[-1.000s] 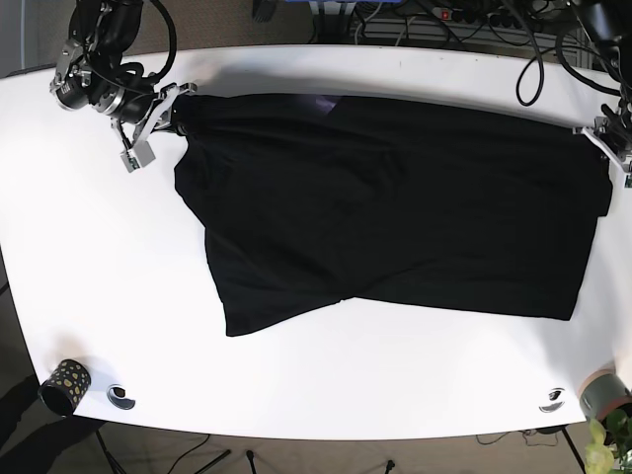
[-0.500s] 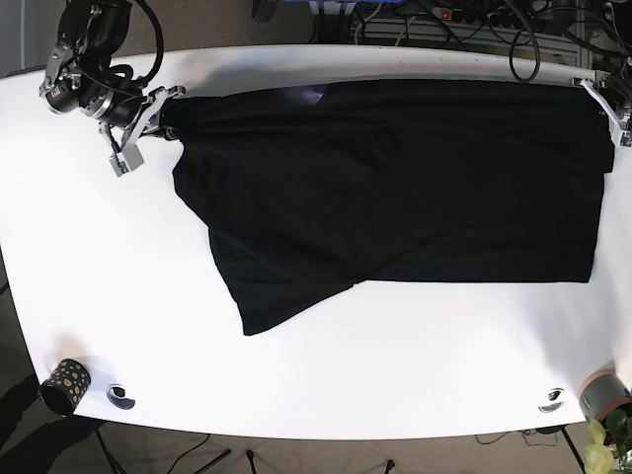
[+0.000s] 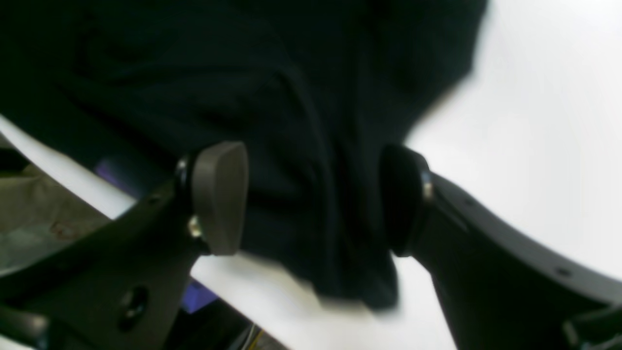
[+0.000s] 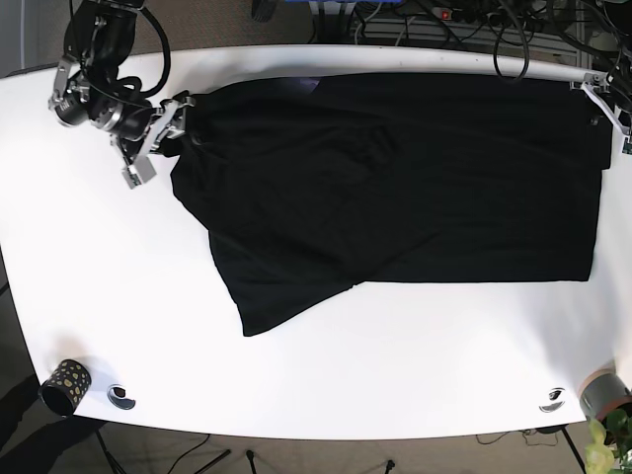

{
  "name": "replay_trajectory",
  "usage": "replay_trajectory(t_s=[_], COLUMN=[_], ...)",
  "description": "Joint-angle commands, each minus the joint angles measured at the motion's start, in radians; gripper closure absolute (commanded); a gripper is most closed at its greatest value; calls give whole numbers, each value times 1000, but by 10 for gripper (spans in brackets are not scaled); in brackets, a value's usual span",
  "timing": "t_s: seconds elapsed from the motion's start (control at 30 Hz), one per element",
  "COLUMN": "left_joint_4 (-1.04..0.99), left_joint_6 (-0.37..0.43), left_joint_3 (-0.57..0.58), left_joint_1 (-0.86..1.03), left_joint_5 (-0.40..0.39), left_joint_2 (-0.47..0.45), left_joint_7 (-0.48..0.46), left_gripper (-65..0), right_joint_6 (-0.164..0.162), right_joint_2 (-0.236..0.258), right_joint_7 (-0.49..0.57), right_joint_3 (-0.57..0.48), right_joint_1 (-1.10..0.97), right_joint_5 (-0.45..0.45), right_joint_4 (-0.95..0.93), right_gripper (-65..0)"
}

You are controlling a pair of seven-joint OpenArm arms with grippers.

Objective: Fold the T-shirt properly
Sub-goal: 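Slide the right gripper along the shirt edge toward the hem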

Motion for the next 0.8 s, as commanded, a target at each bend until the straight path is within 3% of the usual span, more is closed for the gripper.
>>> replay_trajectory(t_s=[0.0, 0.33, 0.63, 0.7, 0.77], left_joint_4=[50, -14, -116, -116, -117], left_joint_6=[2, 2, 2, 2, 2], left_joint_3=[-7, 29, 42, 42, 42], left_joint_1=[-1, -30, -41, -41, -44], left_joint_5=[2, 8, 8, 8, 9], left_joint_2=[-23, -3, -9, -9, -9], left_joint_7=[-1, 1, -1, -1, -1], left_gripper=[-335, -333, -332, -332, -332], right_joint_6=[6, 6, 6, 6, 6], right_joint_2=[2, -2, 33, 36, 34], right_joint_7=[19, 40, 88, 88, 88], right_joint_3=[-39, -174, -251, -260, -262], right_joint_1=[33, 149, 175, 173, 172], right_joint_5=[21, 21, 24, 24, 24], right_joint_4=[-9, -159, -203, -203, -203], right_gripper=[-409, -409, -403, -366, -287])
